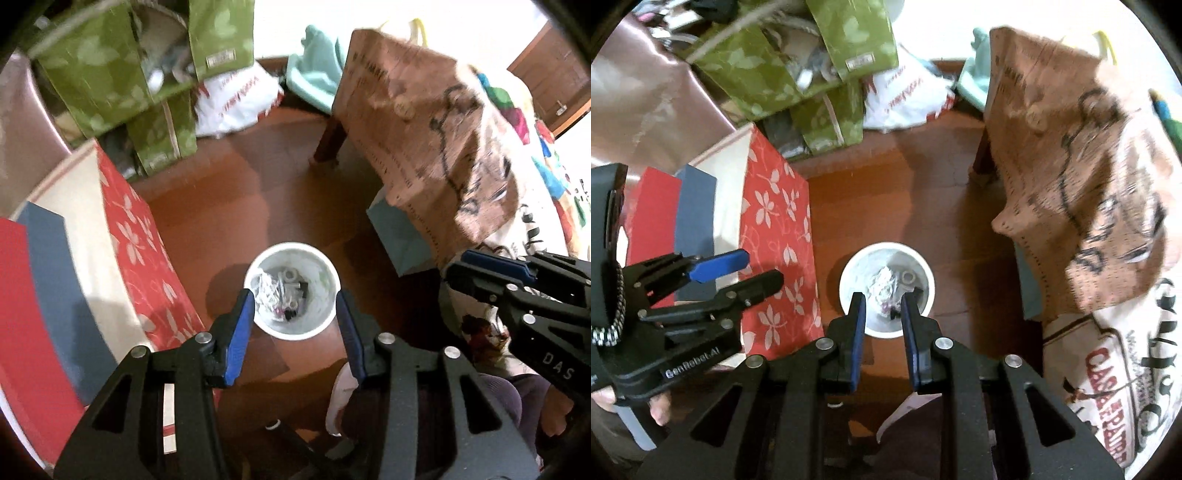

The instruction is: Collect trash

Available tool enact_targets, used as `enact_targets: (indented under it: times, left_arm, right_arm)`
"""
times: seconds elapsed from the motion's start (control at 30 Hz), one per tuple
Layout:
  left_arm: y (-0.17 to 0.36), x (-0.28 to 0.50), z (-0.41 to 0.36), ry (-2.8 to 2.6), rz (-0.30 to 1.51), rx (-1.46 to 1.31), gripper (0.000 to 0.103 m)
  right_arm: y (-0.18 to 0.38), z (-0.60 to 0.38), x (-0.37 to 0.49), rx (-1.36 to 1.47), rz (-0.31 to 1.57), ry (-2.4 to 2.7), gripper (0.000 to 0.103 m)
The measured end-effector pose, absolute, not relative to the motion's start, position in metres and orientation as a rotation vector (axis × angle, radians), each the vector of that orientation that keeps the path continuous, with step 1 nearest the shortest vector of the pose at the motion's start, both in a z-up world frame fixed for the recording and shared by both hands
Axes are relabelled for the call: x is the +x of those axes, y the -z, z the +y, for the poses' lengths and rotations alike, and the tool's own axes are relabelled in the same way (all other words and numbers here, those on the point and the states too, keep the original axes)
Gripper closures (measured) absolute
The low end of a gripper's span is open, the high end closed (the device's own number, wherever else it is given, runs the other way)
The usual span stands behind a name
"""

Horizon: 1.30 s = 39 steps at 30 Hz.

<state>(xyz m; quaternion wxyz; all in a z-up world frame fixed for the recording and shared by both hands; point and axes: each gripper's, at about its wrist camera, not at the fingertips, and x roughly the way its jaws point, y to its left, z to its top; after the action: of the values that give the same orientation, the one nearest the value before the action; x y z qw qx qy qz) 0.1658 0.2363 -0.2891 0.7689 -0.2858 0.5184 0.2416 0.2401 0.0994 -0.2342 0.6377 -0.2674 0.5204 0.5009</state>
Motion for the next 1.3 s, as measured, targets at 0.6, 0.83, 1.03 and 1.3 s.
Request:
enact_targets:
  times: [0.6,0.83,1.03,1.3]
  left_arm:
    - [0.084,0.095,0.148,-0.499,0.652,-0.393,0.058]
    - [0.017,0.079,0.087,-0.364,0.487,-0.270,0.057]
    - [-0.022,0.059,0.044,-0.263,0.379,-0.178,0.043]
    - [-0.049,0.029,0.004,-0.143,0.274,-0.121,0.033]
  right_arm:
    - [0.052,-0.052,0.178,-0.317,0.652,-1.001,0.085]
    - [0.005,-0.116,0.146,-0.212,0.474,-0.855,0.048]
    - [-0.019,-0.156,0.118,-0.144,0.396,-0.730,0.033]
    - [-0.034,-0.194,0.090,-0.058,0.332,-0.545,0.015]
